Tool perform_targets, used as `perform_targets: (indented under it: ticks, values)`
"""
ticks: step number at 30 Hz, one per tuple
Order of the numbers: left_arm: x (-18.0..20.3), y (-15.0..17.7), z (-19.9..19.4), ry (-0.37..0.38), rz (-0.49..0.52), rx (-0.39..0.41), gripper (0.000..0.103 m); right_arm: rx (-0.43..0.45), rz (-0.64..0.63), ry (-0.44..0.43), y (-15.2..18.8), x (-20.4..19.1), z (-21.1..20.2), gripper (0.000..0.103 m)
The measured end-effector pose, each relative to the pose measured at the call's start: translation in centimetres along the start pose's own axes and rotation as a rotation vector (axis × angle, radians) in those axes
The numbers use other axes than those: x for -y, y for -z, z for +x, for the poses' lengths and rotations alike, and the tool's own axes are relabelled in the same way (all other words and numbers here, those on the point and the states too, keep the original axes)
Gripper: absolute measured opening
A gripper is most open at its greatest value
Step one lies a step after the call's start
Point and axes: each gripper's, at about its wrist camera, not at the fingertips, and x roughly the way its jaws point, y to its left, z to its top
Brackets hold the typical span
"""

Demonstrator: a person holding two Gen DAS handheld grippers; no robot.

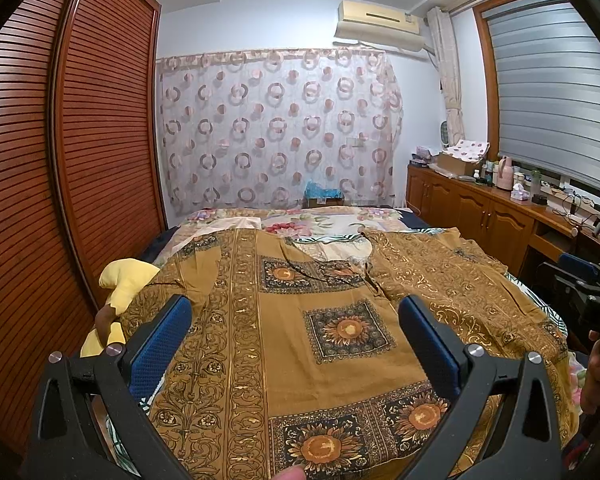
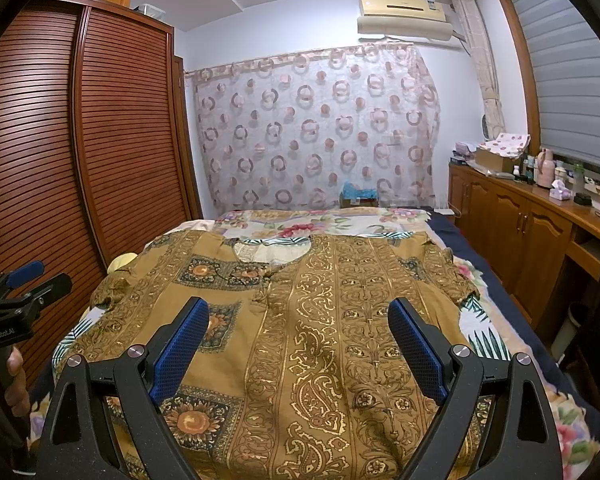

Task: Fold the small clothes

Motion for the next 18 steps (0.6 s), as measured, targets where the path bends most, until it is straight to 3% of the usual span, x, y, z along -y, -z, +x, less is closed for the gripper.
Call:
perform_targets:
  ticks: [18]
  values:
    - [0.09,0.18,-0.07,0.000,0.002,0.005,0.103,0.001,-0.001,-0.003,0.01,-0.22,0.02,0.092]
